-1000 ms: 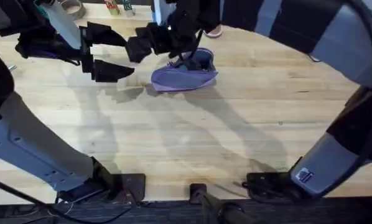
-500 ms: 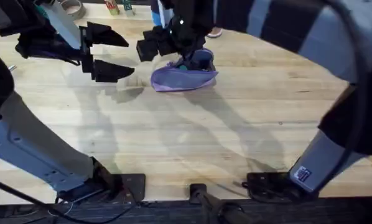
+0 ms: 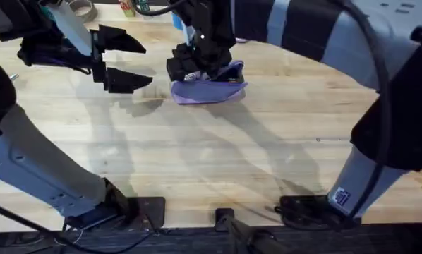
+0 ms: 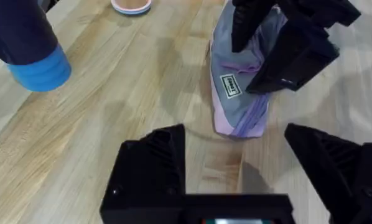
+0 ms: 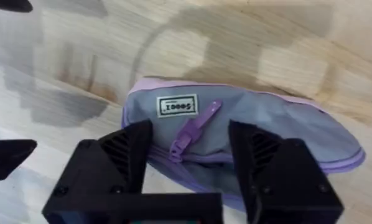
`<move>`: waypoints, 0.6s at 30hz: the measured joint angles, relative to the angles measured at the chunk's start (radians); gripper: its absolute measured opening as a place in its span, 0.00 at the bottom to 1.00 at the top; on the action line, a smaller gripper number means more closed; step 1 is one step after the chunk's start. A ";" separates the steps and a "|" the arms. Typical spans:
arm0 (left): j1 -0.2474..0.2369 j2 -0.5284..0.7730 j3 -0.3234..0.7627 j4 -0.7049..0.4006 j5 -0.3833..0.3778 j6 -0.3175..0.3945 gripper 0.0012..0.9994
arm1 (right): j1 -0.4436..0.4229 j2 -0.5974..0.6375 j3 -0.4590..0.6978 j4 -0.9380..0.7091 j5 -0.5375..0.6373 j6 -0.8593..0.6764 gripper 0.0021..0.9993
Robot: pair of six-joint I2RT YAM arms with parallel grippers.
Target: Unzip the bag, pick up the pens from the table one at a time and place them inside, then zip the bag closed.
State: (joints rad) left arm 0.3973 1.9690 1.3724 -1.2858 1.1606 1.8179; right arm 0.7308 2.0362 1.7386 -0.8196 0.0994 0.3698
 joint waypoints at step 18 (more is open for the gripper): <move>0.000 0.000 0.000 0.000 0.000 0.000 0.99 | 0.011 0.016 0.000 -0.003 0.007 0.016 0.03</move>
State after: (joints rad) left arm 0.3973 1.9690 1.3724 -1.2858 1.1606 1.8179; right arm 0.7414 2.0525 1.7390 -0.8227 0.1068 0.3859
